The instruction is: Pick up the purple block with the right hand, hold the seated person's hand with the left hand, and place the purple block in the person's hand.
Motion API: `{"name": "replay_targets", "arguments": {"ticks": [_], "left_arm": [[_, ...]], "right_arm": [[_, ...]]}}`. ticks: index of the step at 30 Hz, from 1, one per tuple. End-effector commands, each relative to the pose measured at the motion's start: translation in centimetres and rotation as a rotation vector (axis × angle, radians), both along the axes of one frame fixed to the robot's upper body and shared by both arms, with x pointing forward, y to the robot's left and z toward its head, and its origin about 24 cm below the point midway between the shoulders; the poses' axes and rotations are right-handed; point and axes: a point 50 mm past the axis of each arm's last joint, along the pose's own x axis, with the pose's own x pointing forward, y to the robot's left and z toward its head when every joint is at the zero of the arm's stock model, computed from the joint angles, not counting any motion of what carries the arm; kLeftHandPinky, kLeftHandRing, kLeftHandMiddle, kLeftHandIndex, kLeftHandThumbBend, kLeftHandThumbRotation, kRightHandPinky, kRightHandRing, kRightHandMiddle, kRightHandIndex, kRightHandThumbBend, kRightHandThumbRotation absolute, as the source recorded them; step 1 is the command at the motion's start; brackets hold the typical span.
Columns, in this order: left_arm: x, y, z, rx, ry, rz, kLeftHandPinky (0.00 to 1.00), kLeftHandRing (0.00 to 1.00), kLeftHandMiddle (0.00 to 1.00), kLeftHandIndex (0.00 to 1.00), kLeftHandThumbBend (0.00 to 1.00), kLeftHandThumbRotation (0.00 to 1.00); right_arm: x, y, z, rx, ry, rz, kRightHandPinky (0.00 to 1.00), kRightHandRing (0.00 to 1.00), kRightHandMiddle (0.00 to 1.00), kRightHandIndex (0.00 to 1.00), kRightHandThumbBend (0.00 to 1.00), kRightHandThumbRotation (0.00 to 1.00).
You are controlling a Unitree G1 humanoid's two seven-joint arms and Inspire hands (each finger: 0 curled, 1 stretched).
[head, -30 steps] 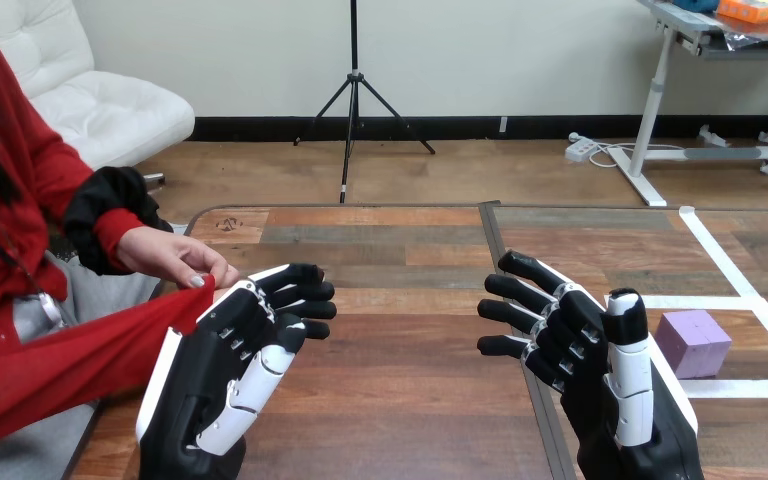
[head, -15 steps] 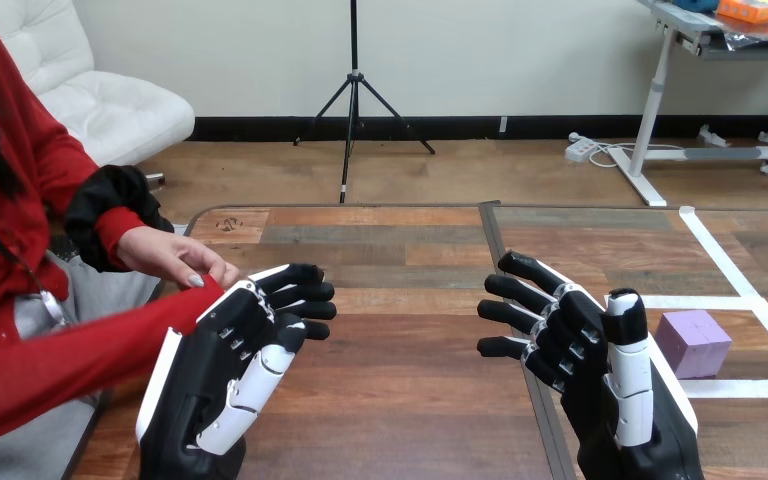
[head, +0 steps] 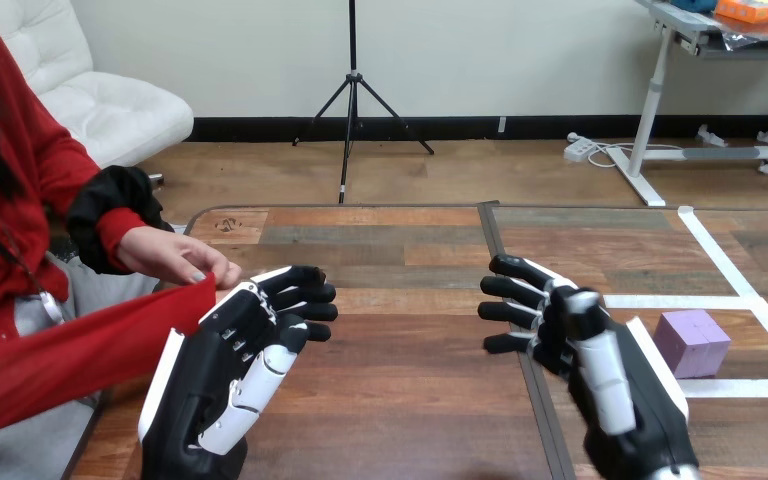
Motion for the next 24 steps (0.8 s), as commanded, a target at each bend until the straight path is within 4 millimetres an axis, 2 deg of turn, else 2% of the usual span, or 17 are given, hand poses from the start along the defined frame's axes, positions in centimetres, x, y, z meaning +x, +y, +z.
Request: {"name": "replay_targets", "arguments": {"ticks": [1,8,14,24], "left_arm": [[1.6,-0.3,2.1,0.002,-0.116,-0.019,0.63,0.67,0.69,0.68,0.62,0.61],[1.6,-0.3,2.1,0.004,-0.111,-0.016,0.63,0.67,0.68,0.68,0.62,0.6],[1.6,-0.3,2.1,0.003,-0.113,-0.015,0.63,0.67,0.68,0.67,0.61,0.6],[1.6,-0.2,2.1,0.002,-0.116,-0.017,0.62,0.66,0.68,0.67,0.59,0.59]], "right_arm": [[3.5,-1.4,2.2,-0.164,-0.146,-0.038,0.67,0.77,0.8,0.81,0.72,1.0],[5.5,-2.7,2.5,-0.345,-0.131,-0.095,0.69,0.78,0.8,0.82,0.7,0.98],[6.8,-3.8,2.9,-0.485,-0.116,-0.129,0.74,0.8,0.82,0.83,0.75,0.99],[8.5,-5.1,3.8,-0.537,-0.132,-0.158,0.77,0.86,0.88,0.87,0.62,0.93]]}}
